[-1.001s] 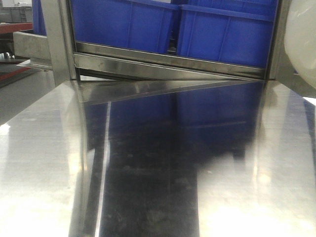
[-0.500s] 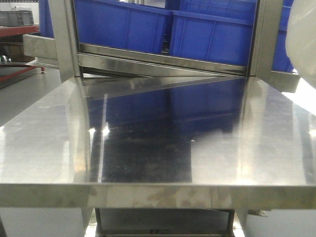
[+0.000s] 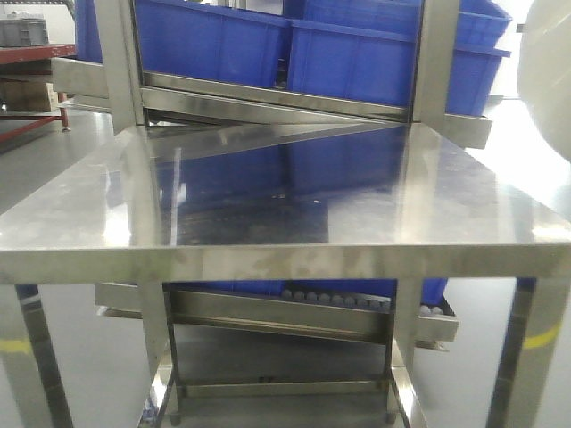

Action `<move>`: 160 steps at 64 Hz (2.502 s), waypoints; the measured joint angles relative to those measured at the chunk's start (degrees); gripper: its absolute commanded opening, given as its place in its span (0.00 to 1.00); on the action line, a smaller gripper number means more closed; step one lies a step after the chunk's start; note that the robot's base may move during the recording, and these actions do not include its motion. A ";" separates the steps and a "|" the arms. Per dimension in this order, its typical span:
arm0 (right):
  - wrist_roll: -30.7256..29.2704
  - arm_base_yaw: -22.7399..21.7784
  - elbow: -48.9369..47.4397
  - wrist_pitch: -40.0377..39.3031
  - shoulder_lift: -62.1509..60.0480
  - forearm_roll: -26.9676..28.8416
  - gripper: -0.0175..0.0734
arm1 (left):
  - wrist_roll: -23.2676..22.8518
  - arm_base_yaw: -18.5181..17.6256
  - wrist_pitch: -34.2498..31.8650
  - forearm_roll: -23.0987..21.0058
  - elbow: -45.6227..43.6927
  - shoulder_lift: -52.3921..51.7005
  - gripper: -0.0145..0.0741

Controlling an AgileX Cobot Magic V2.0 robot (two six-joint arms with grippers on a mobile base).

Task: Move white bin to right shelf second layer
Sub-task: 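Back away from the table and turn while holding the bin, then drive forward across the floor carrying the bin in the right gripper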

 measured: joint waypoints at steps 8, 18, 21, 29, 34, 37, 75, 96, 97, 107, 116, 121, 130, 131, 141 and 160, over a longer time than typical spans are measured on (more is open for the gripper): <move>0.00 0.00 0.00 0.00 0.00 0.00 0.23 | 0.00 0.00 0.00 0.00 0.00 0.00 0.26; 0.00 0.00 0.00 0.00 0.00 0.00 0.23 | 0.00 0.00 0.00 0.00 0.00 0.00 0.26; 0.00 0.00 0.00 0.03 0.00 0.00 0.23 | 0.00 0.00 0.00 0.00 0.00 0.00 0.26; 0.00 0.00 0.00 0.03 0.00 0.00 0.23 | 0.00 0.00 0.00 0.00 0.00 0.00 0.26; 0.00 0.00 0.00 0.03 0.00 0.00 0.23 | 0.00 0.00 0.00 0.00 0.00 0.00 0.26; 0.00 0.00 0.00 0.03 0.00 0.00 0.23 | 0.00 0.00 0.00 0.00 0.00 0.00 0.26; 0.00 0.00 0.00 0.13 0.00 0.00 0.23 | 0.00 0.00 0.00 0.00 0.00 0.00 0.26; 0.00 0.00 0.00 0.13 0.00 0.00 0.23 | 0.00 0.00 0.00 0.00 0.00 0.00 0.26; 0.00 0.00 0.00 0.13 0.00 0.00 0.23 | 0.00 0.00 0.00 0.00 0.00 0.00 0.26; 0.00 0.00 0.00 0.16 0.00 0.00 0.23 | 0.00 0.00 0.00 0.00 0.00 0.00 0.26; 0.00 0.00 0.00 0.16 0.00 0.00 0.23 | 0.00 0.00 0.00 0.00 0.00 0.00 0.26; 0.00 0.00 0.00 0.16 0.00 0.00 0.23 | 0.00 0.00 0.00 0.00 0.00 0.00 0.26; 0.00 0.00 0.00 0.25 0.00 0.00 0.23 | 0.00 0.00 0.00 0.00 0.00 0.00 0.26; 0.00 0.00 0.00 0.25 0.00 0.00 0.23 | 0.00 0.00 0.00 0.00 0.00 0.00 0.26; 0.00 0.00 0.00 0.25 0.00 0.00 0.23 | 0.00 0.00 0.00 0.00 0.00 0.00 0.26; 0.00 0.00 0.00 0.25 0.00 0.00 0.23 | 0.00 0.00 0.00 0.00 0.00 0.00 0.26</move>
